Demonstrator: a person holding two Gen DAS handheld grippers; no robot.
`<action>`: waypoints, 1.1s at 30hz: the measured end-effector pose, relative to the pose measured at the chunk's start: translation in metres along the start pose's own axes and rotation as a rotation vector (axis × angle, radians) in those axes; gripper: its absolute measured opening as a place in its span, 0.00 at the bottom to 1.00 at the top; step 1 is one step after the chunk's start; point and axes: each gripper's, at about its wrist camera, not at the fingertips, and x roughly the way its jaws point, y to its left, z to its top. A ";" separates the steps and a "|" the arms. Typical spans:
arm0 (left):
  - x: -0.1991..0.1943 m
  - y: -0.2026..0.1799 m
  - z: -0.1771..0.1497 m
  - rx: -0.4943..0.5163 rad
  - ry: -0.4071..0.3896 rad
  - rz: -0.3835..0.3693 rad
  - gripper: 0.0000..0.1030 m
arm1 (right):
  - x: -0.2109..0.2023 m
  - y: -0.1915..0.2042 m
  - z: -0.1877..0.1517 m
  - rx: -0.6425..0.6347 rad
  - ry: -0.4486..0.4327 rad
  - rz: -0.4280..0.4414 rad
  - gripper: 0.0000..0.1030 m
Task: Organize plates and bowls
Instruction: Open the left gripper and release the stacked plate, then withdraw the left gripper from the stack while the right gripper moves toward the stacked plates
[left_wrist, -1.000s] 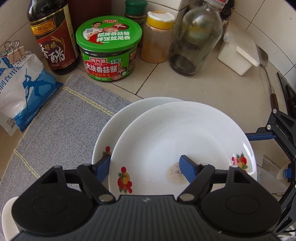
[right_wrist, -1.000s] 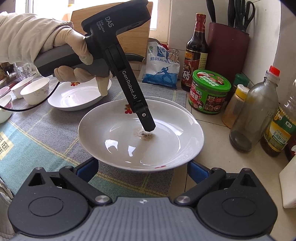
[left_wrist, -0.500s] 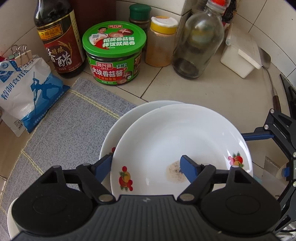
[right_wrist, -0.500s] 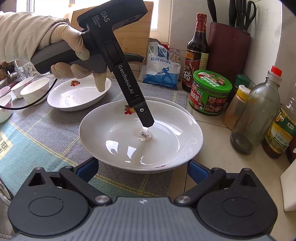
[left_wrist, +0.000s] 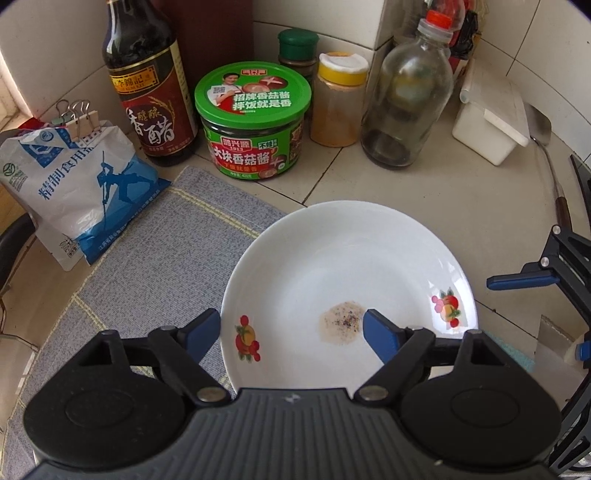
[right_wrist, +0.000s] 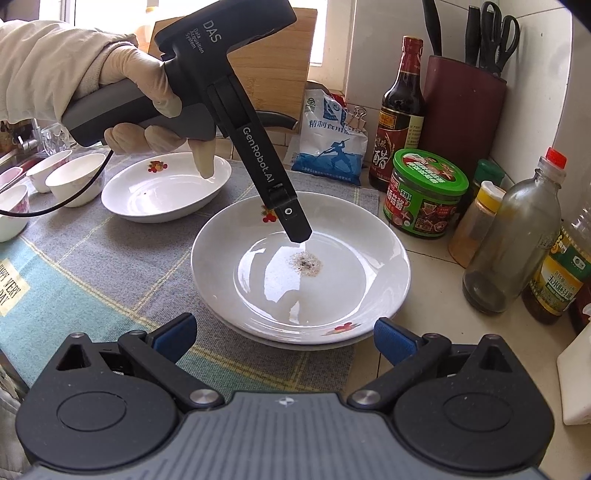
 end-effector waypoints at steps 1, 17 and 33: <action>-0.004 0.000 -0.002 -0.010 -0.012 0.000 0.82 | -0.001 0.002 0.000 -0.007 -0.003 -0.003 1.00; -0.090 -0.029 -0.118 -0.269 -0.211 0.205 0.83 | -0.008 0.027 0.010 0.012 -0.092 0.027 1.00; -0.083 0.007 -0.209 -0.487 -0.204 0.351 0.83 | 0.010 0.082 0.037 -0.047 -0.057 0.056 1.00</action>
